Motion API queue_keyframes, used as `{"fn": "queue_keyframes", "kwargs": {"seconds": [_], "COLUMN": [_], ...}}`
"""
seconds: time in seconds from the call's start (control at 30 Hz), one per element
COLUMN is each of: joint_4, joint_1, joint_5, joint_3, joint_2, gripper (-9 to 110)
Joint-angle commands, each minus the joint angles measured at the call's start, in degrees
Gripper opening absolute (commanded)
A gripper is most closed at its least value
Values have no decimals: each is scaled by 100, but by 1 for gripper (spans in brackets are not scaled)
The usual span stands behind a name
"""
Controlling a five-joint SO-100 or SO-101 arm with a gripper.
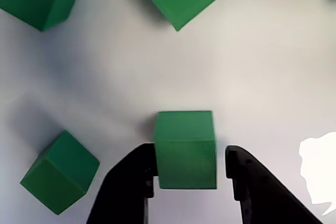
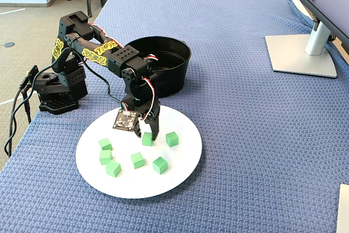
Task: Pick up the green cubes from the white plate and place them in the black recipient
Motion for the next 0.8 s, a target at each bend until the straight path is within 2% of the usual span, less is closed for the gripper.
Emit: {"fn": "queue_keyframes", "kwargs": {"seconds": [0.0,0.27,0.53,0.77], "joint_4": [-132,-70,475,1397], "joint_1": [97,114,-281,-1169], "joint_5": [97,132,492,826], "joint_3": [-334,-123,272,202], "joint_2": [70,501,2303,4131], "gripper": [0,0,0,0]}}
